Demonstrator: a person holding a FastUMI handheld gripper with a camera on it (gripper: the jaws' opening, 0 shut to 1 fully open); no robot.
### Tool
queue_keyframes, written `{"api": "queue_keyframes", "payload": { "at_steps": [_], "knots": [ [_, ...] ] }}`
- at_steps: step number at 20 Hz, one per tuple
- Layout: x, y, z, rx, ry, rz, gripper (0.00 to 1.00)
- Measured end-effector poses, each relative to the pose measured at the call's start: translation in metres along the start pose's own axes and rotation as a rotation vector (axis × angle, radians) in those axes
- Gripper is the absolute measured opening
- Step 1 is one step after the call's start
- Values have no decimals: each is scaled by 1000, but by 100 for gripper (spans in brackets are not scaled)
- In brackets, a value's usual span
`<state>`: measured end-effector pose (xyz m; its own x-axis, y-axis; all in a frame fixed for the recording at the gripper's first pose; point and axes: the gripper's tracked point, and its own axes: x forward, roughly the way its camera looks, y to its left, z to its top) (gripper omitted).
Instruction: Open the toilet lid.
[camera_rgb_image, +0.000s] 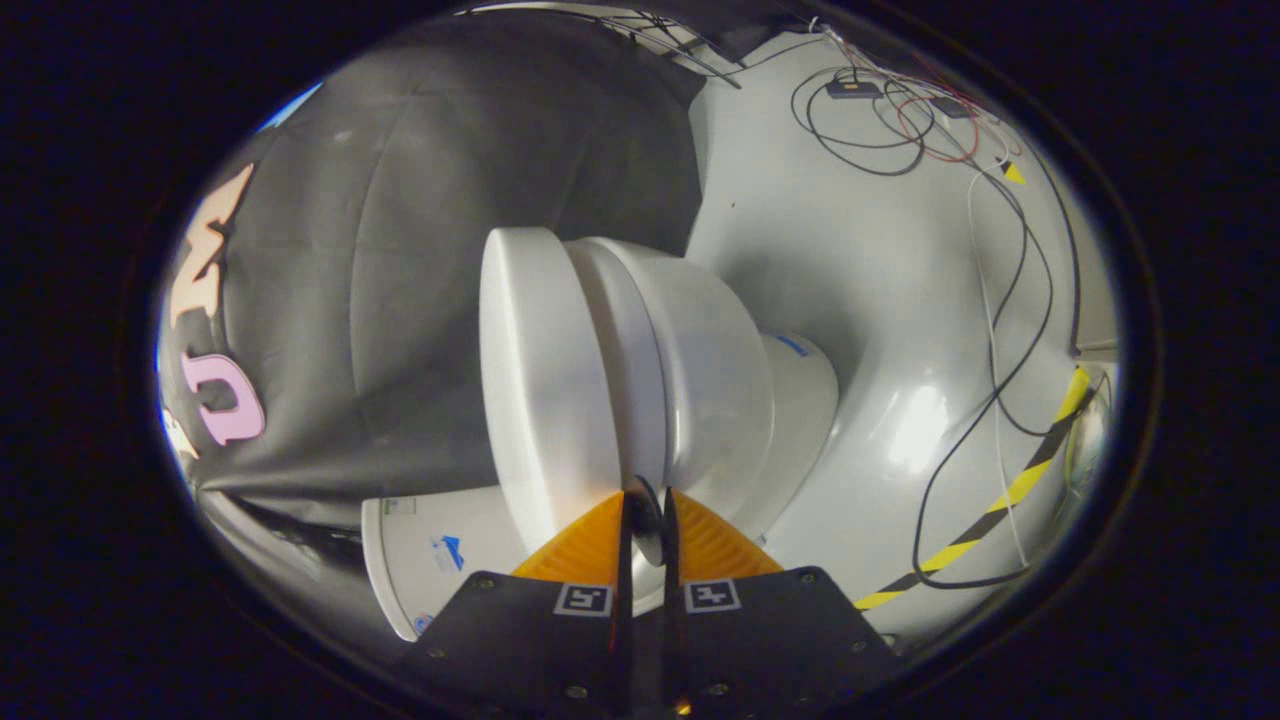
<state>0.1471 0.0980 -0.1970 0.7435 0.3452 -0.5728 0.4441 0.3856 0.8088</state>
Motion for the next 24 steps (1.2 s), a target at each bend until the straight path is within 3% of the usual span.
{"api": "queue_keyframes", "payload": {
  "at_steps": [1, 3, 5, 10, 17, 24],
  "knots": [
    [-16, 1, 13, -29, -11, 4, 11],
    [-5, 3, 2, -78, -40, -11, 2],
    [-7, 8, -1, -92, -48, -3, 2],
    [-24, 44, -5, -31, -21, 114, 1],
    [-52, 97, -26, -213, -20, 210, 1],
    [-69, 134, -47, -427, -61, 247, 2]
  ]
}}
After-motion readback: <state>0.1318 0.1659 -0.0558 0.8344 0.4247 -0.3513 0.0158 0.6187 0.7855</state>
